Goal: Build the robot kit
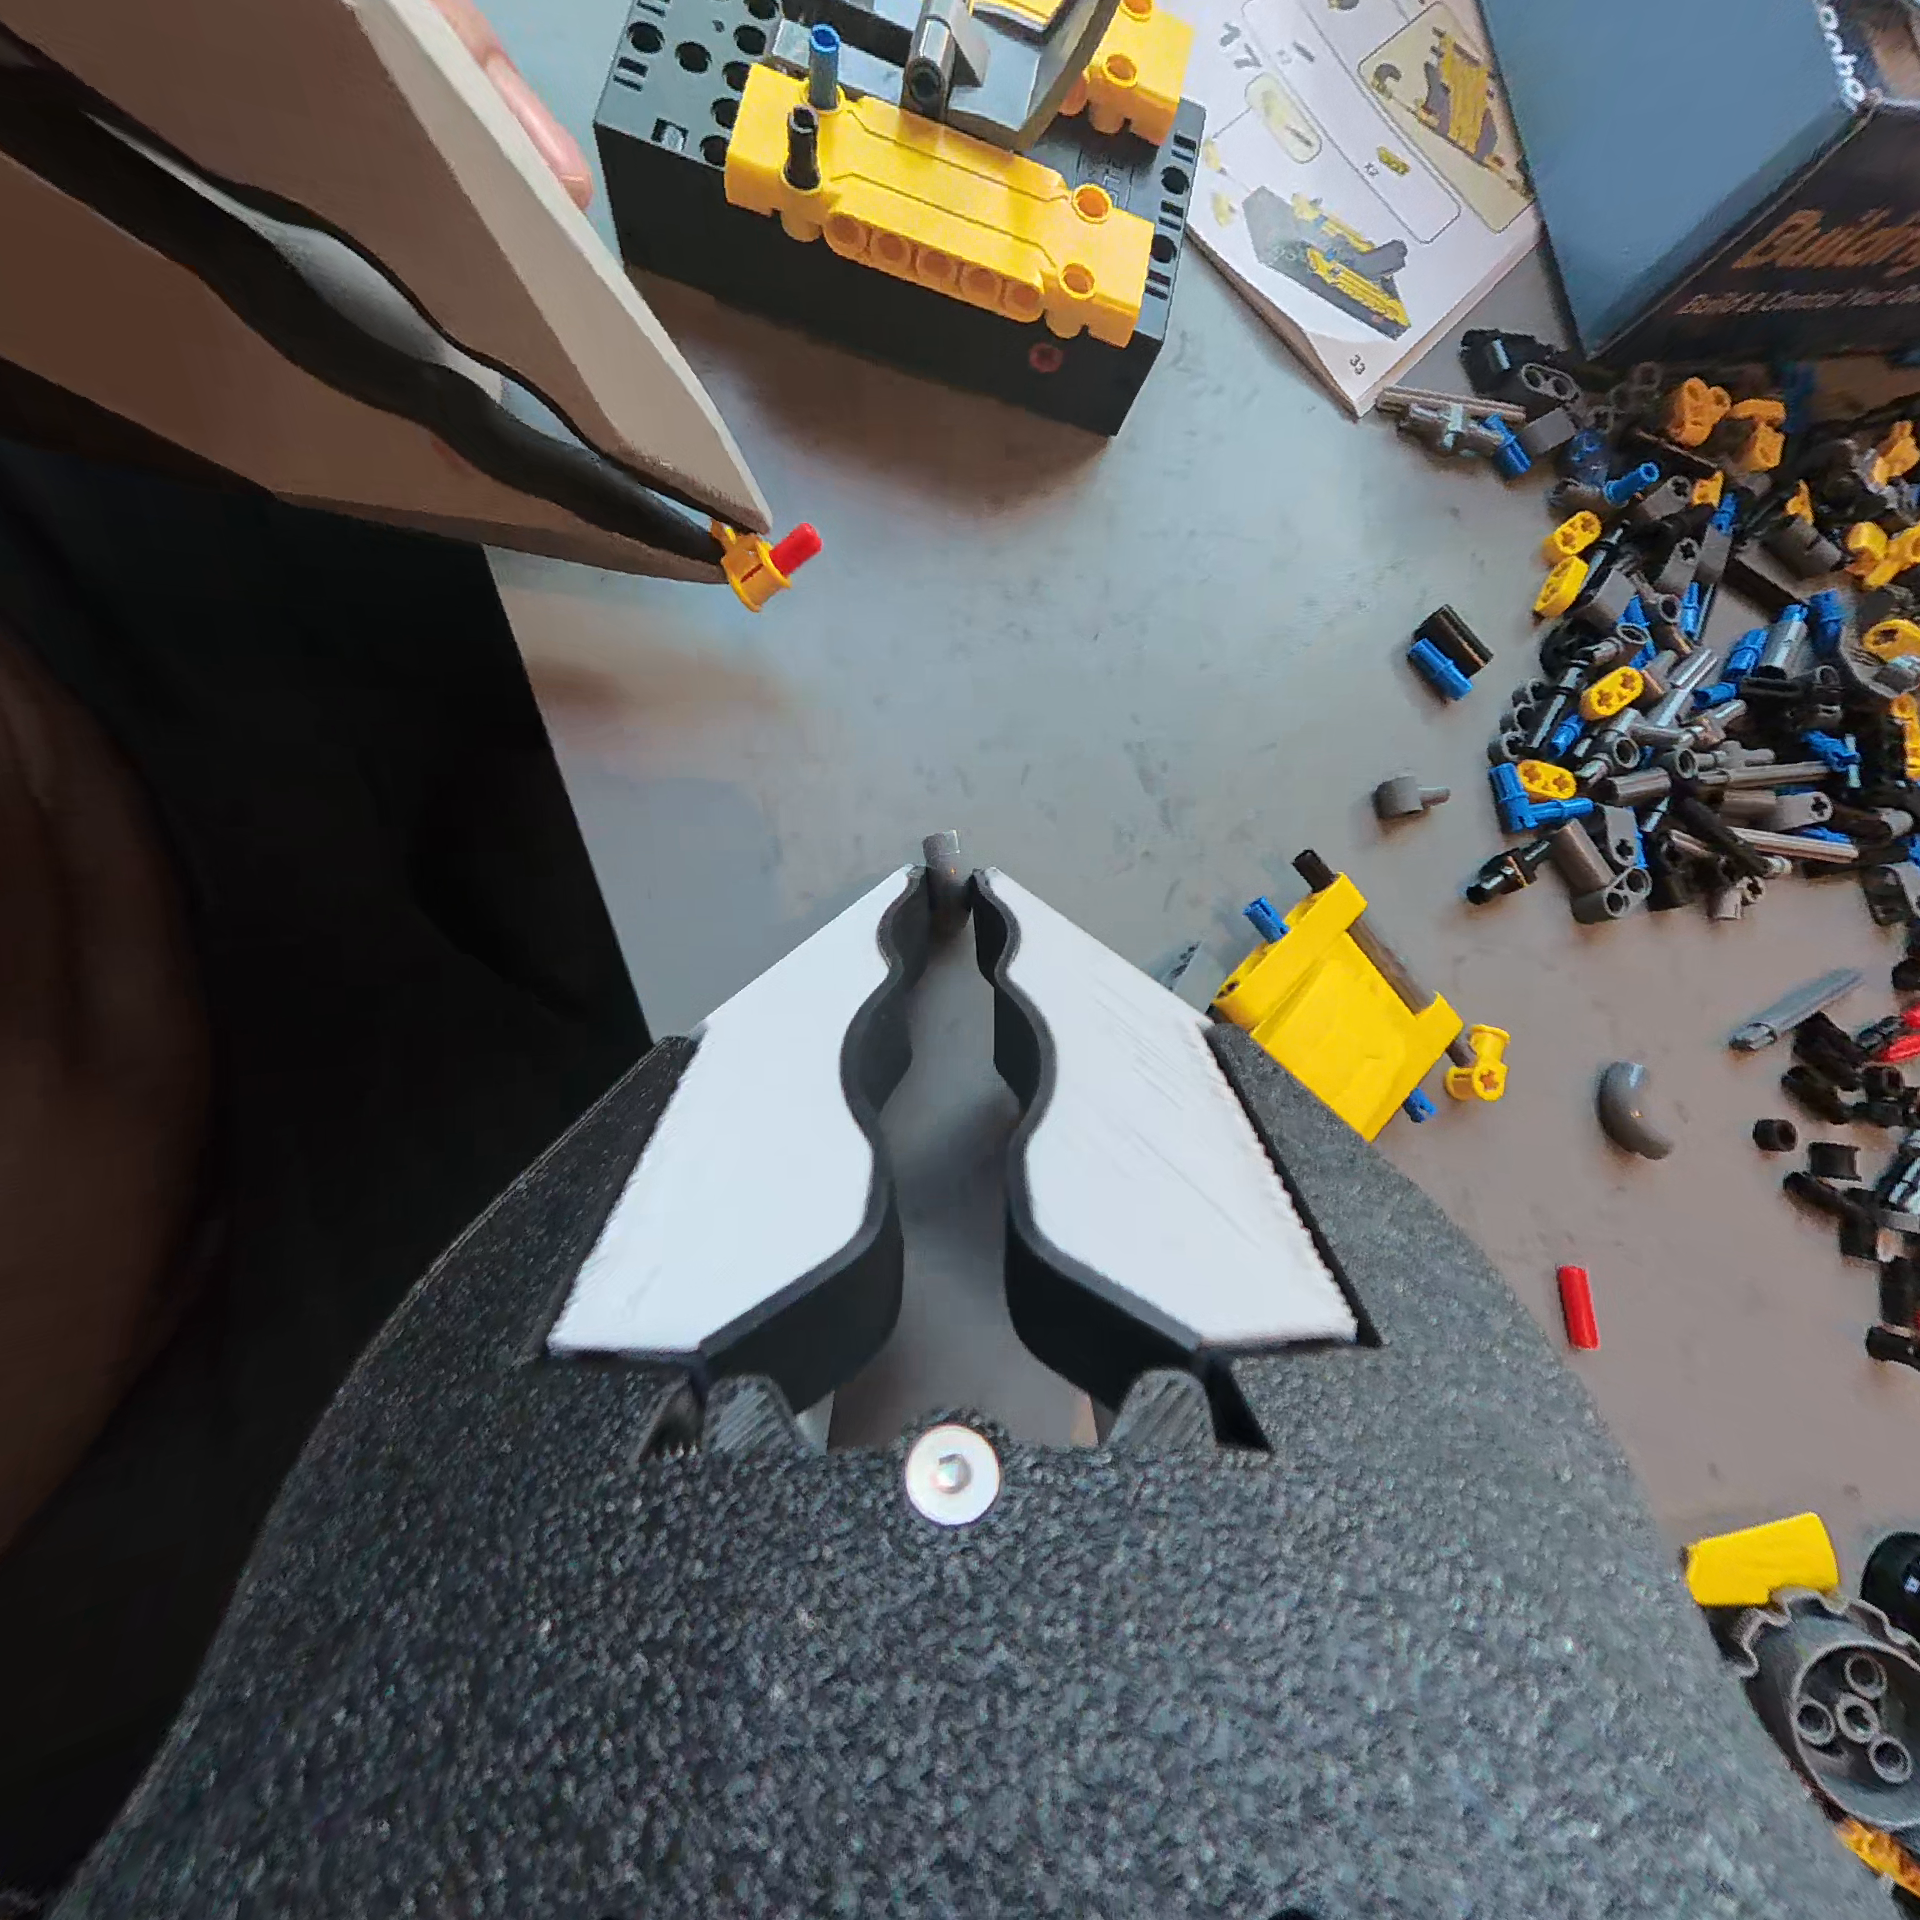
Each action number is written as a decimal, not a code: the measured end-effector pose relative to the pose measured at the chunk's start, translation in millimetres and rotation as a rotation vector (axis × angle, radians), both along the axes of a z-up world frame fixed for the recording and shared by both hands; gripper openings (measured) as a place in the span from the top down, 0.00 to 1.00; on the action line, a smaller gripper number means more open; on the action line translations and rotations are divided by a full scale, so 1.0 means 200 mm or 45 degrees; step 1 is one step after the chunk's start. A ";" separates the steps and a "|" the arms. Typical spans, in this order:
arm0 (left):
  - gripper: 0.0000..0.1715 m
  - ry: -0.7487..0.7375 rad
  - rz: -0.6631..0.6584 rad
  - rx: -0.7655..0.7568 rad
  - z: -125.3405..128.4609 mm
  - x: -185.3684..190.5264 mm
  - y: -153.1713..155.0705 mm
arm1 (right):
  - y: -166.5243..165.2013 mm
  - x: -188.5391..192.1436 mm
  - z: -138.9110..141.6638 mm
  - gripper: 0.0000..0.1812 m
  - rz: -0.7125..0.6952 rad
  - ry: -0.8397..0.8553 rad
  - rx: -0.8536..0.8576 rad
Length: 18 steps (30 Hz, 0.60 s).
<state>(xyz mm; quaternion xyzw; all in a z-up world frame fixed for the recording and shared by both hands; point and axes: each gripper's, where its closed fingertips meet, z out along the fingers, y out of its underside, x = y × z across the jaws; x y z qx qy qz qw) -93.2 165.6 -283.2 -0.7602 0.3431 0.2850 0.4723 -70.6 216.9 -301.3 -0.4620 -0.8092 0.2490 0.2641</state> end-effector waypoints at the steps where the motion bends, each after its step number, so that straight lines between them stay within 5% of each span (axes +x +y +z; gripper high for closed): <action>1: 0.98 0.015 -0.001 0.011 0.00 0.00 0.00 | 0.01 -0.01 0.00 0.95 -0.013 0.006 0.000; 18: 0.98 -0.116 0.002 0.190 0.13 0.00 -0.01 | -0.07 -0.04 0.15 0.91 0.051 0.155 -0.226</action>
